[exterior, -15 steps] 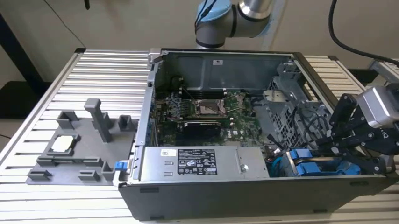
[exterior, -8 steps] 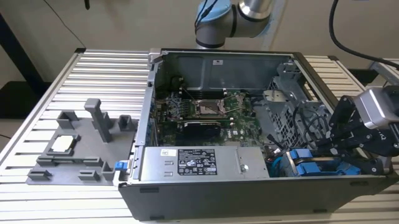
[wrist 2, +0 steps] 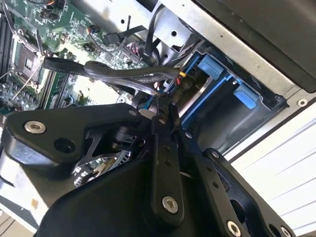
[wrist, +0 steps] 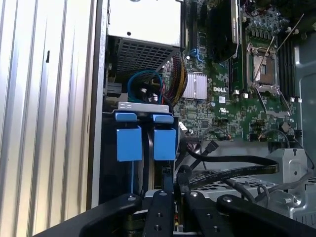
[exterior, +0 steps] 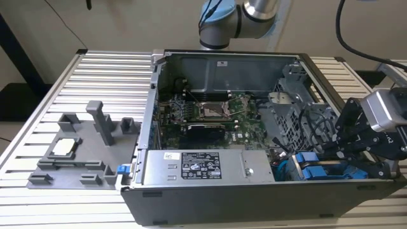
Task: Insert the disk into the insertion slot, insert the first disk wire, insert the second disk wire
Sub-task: 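Insert the second disk wire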
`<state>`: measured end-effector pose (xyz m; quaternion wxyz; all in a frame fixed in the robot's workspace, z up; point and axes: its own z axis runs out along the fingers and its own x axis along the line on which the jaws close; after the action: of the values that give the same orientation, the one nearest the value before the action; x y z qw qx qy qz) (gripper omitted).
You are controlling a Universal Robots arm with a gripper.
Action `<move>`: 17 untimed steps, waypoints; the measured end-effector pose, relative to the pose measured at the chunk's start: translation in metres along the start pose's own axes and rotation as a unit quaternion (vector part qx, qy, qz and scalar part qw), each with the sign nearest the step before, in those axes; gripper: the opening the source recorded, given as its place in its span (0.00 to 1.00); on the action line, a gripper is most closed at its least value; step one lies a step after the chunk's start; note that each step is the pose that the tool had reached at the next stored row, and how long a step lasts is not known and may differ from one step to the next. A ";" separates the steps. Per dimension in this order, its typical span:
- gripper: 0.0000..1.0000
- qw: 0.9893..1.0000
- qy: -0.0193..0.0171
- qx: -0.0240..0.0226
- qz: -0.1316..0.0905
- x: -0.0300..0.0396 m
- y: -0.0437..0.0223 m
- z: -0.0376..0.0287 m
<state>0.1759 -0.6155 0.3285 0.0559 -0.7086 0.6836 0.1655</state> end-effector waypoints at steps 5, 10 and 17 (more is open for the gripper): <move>0.23 1.000 0.000 0.000 0.000 -0.0007 0.0005 -0.0022; 0.23 1.000 0.000 0.000 0.000 -0.0074 0.0036 -0.0223; 0.23 1.000 0.000 0.000 0.000 -0.0155 0.0075 -0.0469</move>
<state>0.1757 -0.6155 0.3785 0.0556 -0.7086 0.6836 0.1658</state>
